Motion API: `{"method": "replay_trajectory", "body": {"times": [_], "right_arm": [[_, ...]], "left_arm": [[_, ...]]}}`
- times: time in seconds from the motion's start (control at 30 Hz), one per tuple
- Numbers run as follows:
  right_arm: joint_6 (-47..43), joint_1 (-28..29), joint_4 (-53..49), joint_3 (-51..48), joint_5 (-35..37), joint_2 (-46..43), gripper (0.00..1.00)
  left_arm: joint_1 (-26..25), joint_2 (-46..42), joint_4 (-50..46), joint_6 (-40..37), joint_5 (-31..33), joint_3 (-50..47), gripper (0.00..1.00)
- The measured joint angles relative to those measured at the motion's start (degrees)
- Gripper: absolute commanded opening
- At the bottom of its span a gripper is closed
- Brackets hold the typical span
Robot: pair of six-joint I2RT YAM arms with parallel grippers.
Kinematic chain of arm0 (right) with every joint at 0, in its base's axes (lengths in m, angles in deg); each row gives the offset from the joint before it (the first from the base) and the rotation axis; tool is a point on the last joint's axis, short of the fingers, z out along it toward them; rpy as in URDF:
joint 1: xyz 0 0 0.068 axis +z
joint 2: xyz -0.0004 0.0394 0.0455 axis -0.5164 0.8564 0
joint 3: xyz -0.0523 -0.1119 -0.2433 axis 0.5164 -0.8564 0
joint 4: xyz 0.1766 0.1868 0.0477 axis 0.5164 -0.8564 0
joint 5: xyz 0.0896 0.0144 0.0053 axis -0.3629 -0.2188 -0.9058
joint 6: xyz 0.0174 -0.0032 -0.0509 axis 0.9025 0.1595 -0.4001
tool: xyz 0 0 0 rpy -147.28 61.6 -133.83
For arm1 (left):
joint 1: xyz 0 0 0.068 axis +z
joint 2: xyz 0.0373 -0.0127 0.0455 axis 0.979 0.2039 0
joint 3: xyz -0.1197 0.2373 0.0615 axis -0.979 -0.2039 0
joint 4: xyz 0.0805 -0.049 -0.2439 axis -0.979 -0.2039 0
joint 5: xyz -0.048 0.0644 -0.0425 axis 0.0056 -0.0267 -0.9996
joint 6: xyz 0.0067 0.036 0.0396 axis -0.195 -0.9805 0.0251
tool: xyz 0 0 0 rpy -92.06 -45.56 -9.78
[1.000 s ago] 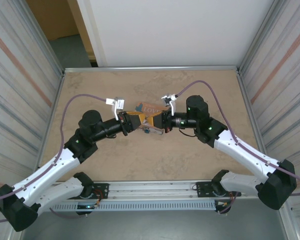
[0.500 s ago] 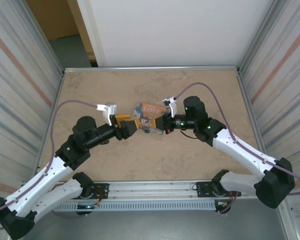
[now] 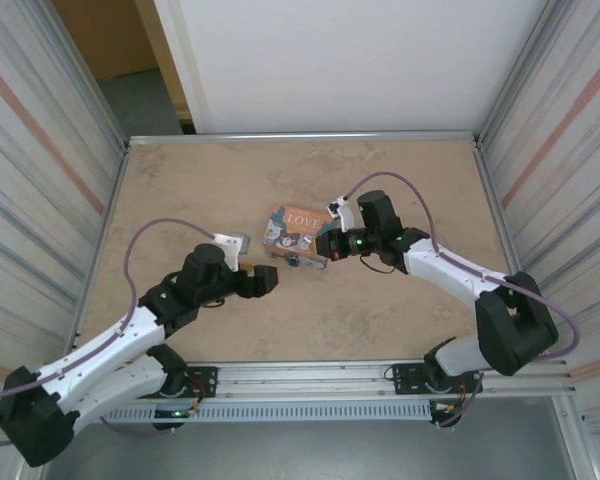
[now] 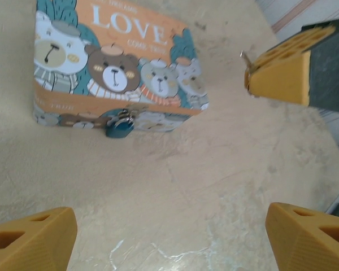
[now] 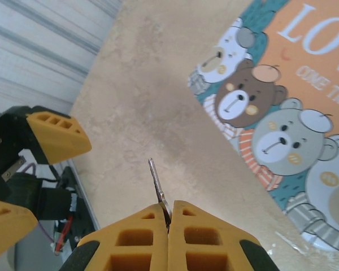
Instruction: Unlock a padlock with a key
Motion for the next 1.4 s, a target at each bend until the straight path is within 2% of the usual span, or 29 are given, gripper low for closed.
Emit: {"method": "replay_trajectory", "body": {"times": [0.37, 0.7, 0.9, 1.4], "right_arm": [[1.11, -2.82, 1.33, 0.00, -0.50, 7.78, 0.00], [1.31, -3.67, 0.59, 0.02, -0.24, 10.36, 0.00], [1.33, -3.96, 0.13, 0.04, -0.48, 10.82, 0.00], [1.33, -4.11, 0.13, 0.07, -0.70, 11.02, 0.00]], "left_arm": [[0.00, 13.46, 10.43, 0.17, -0.17, -0.96, 0.87], [1.01, 23.34, 18.71, 1.57, -1.38, -0.96, 0.87], [3.32, 29.79, 23.89, 1.92, -2.84, -0.83, 0.84], [3.52, 42.75, 34.16, 0.13, -3.98, 3.10, 0.74]]}}
